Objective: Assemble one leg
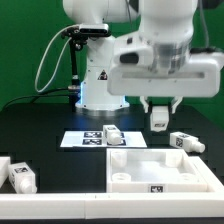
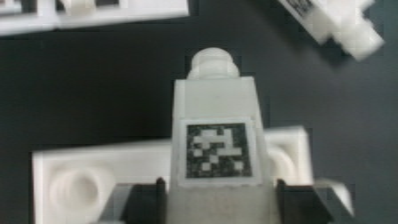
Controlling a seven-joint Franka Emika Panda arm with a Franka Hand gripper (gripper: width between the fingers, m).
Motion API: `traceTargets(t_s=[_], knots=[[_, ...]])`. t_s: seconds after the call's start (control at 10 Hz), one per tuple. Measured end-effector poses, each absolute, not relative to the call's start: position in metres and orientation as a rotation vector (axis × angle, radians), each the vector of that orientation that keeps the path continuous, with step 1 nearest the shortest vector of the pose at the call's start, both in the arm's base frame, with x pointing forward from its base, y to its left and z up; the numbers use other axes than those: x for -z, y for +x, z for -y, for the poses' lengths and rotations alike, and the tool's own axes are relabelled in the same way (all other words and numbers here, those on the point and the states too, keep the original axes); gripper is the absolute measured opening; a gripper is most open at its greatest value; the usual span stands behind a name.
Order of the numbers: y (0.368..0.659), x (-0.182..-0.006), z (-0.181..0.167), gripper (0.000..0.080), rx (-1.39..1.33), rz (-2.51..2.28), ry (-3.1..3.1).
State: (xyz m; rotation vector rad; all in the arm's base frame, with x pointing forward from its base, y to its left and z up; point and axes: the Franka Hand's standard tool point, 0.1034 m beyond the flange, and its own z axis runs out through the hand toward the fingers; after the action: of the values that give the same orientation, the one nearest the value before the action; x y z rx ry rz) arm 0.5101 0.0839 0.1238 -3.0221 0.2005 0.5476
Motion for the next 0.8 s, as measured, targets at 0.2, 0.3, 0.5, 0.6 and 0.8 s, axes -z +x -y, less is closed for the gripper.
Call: traceTargets(t_s=[0.2,0.3,0.5,0.6,0.8], knots=[[0.543,-0.159,-0.091,0.0288,-0.281,-0.122,-3.032],[0.548,-0.164,-0.097,0.0288,-0.105,-0.114,-3.050],[0.546,-0.160,-0.097,0.0288,0.094,-0.118,-3.047],[0.550,-0.160,-0.098,0.0288,0.237,-0.114,-3.037],[0.561,-0.154,-0.099,0.0288,0.465,-0.044,-3.034]])
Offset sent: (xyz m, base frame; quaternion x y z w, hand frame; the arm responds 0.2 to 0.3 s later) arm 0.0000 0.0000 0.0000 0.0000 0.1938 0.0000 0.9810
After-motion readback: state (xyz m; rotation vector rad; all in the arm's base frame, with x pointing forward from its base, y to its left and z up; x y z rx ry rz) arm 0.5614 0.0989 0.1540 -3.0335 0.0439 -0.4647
